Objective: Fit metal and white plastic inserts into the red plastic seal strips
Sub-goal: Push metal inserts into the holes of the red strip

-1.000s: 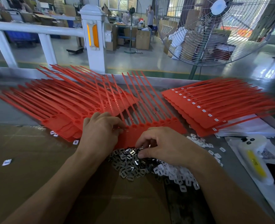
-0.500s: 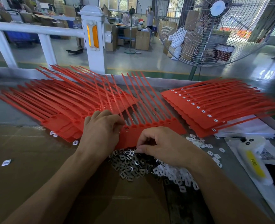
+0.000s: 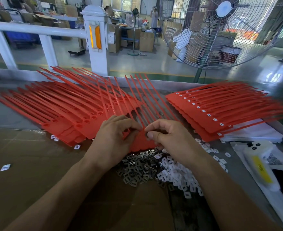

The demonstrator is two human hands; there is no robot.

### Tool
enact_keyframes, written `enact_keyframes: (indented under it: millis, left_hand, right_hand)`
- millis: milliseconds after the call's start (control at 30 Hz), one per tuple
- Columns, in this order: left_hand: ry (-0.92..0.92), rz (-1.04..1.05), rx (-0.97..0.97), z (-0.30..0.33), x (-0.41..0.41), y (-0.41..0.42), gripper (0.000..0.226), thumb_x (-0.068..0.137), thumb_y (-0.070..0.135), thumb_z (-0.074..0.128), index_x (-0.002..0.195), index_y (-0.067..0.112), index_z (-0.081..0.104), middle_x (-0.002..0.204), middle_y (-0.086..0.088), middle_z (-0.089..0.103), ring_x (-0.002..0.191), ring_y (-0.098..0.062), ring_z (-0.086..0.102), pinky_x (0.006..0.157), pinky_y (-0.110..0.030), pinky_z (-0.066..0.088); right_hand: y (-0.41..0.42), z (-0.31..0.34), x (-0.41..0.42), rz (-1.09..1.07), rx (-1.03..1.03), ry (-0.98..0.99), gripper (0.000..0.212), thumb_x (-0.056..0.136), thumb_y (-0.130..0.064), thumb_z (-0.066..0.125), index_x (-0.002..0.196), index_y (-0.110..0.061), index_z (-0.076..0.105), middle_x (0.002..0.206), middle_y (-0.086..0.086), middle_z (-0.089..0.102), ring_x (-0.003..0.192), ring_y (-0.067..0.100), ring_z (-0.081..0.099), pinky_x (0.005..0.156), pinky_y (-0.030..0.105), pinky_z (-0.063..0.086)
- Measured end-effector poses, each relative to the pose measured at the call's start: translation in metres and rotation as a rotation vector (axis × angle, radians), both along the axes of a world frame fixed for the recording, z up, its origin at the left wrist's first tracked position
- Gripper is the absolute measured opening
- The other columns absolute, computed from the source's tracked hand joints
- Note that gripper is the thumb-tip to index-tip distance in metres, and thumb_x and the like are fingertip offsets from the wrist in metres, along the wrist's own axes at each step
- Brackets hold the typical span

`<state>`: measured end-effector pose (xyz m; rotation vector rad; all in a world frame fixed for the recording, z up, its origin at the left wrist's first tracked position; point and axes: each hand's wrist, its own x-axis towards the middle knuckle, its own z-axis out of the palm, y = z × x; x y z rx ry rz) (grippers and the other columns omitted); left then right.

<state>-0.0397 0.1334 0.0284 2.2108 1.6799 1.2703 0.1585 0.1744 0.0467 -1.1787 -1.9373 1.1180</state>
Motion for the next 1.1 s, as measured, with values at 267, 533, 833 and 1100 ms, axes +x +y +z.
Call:
enact_keyframes:
  millis: [267, 533, 833, 1100]
  left_hand:
    - [-0.017, -0.083, 0.075, 0.0021, 0.0019, -0.0025, 0.012, 0.088, 0.032, 0.072, 0.099, 0.033, 0.068, 0.092, 0.021, 0.064, 0.091, -0.006, 0.059, 0.082, -0.034, 0.047]
    - [0.047, -0.101, 0.082, 0.0031, 0.0018, -0.0019, 0.011, 0.088, 0.028, 0.077, 0.097, 0.027, 0.07, 0.095, 0.016, 0.066, 0.093, -0.009, 0.061, 0.086, -0.042, 0.045]
    - [0.037, -0.072, 0.092, 0.004, 0.0022, -0.0021, 0.008, 0.09, 0.029, 0.073, 0.098, 0.026, 0.071, 0.095, 0.017, 0.066, 0.093, -0.009, 0.06, 0.086, -0.042, 0.045]
    - [-0.039, -0.098, 0.064, 0.0026, 0.0067, -0.0027, 0.004, 0.09, 0.029, 0.074, 0.09, 0.029, 0.07, 0.087, 0.017, 0.066, 0.088, -0.01, 0.061, 0.081, -0.039, 0.047]
  right_hand:
    - [0.002, -0.0012, -0.0019, -0.006, -0.105, 0.184, 0.017, 0.095, -0.015, 0.072, 0.093, -0.031, 0.079, 0.073, -0.009, 0.071, 0.065, 0.006, 0.063, 0.065, 0.02, 0.053]
    - [0.0026, -0.0036, -0.0026, -0.006, -0.138, 0.196, 0.012, 0.092, -0.02, 0.077, 0.094, -0.031, 0.079, 0.075, -0.007, 0.072, 0.067, 0.009, 0.065, 0.072, 0.027, 0.057]
    - [0.0009, -0.0021, -0.0032, 0.001, -0.14, 0.211, 0.016, 0.093, -0.014, 0.075, 0.097, -0.029, 0.08, 0.091, -0.004, 0.078, 0.079, 0.012, 0.073, 0.076, 0.026, 0.059]
    - [0.0052, -0.0053, -0.0007, 0.003, -0.146, 0.169, 0.01, 0.098, -0.026, 0.07, 0.094, -0.029, 0.079, 0.084, 0.009, 0.076, 0.072, 0.017, 0.068, 0.077, 0.037, 0.061]
